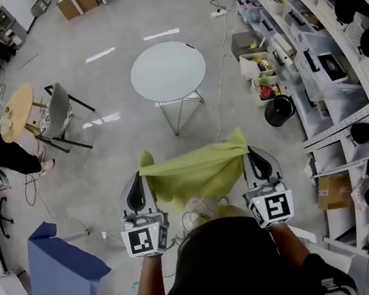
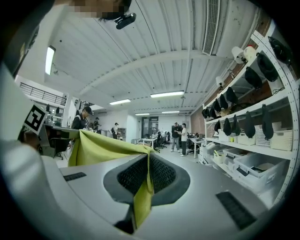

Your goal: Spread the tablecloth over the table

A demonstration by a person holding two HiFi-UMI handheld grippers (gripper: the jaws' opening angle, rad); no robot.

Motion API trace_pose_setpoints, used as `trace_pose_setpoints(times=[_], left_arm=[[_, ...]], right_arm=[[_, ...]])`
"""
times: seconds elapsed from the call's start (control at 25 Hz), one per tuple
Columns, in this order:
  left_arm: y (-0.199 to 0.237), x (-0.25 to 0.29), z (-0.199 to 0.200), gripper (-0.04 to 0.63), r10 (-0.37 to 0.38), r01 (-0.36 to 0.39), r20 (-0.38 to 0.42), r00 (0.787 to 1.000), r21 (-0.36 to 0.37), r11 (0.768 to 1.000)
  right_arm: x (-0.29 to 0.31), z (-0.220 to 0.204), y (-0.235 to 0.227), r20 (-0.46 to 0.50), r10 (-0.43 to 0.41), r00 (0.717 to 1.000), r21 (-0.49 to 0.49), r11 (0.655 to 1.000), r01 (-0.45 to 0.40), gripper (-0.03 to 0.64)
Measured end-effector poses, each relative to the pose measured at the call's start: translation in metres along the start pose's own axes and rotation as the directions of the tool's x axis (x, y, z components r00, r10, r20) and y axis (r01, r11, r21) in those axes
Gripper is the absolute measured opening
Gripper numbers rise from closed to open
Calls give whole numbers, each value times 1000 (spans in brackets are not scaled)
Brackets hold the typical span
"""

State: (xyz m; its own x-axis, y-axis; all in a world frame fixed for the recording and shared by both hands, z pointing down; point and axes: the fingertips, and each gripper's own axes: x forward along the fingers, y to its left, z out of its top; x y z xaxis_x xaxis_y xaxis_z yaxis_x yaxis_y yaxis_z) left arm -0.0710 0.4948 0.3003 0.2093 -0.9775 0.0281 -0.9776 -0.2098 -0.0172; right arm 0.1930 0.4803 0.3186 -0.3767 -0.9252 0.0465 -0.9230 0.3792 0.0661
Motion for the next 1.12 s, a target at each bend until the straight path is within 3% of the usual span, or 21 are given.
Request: trace_pose_setpoints(times=[0.2, 0.48, 0.8, 1.12], left_arm=[[-31, 18, 8, 22, 17, -17, -12, 1000, 28, 999], [-59, 36, 16, 23, 13, -12, -20, 1000, 53, 999], [-50, 67, 10, 21, -5, 9, -38, 999, 82, 997], [-13, 164, -2, 21, -41, 43, -26, 999, 75, 996]], right_arm=[[-9, -5, -32, -2, 47, 999, 19, 999, -47, 11], [-1, -11, -64, 7, 41, 999, 66, 997, -41, 11], [29, -17, -74, -8, 21, 1000, 79, 997, -20, 11], [118, -12, -98, -30, -48, 998, 38, 998, 49, 11]])
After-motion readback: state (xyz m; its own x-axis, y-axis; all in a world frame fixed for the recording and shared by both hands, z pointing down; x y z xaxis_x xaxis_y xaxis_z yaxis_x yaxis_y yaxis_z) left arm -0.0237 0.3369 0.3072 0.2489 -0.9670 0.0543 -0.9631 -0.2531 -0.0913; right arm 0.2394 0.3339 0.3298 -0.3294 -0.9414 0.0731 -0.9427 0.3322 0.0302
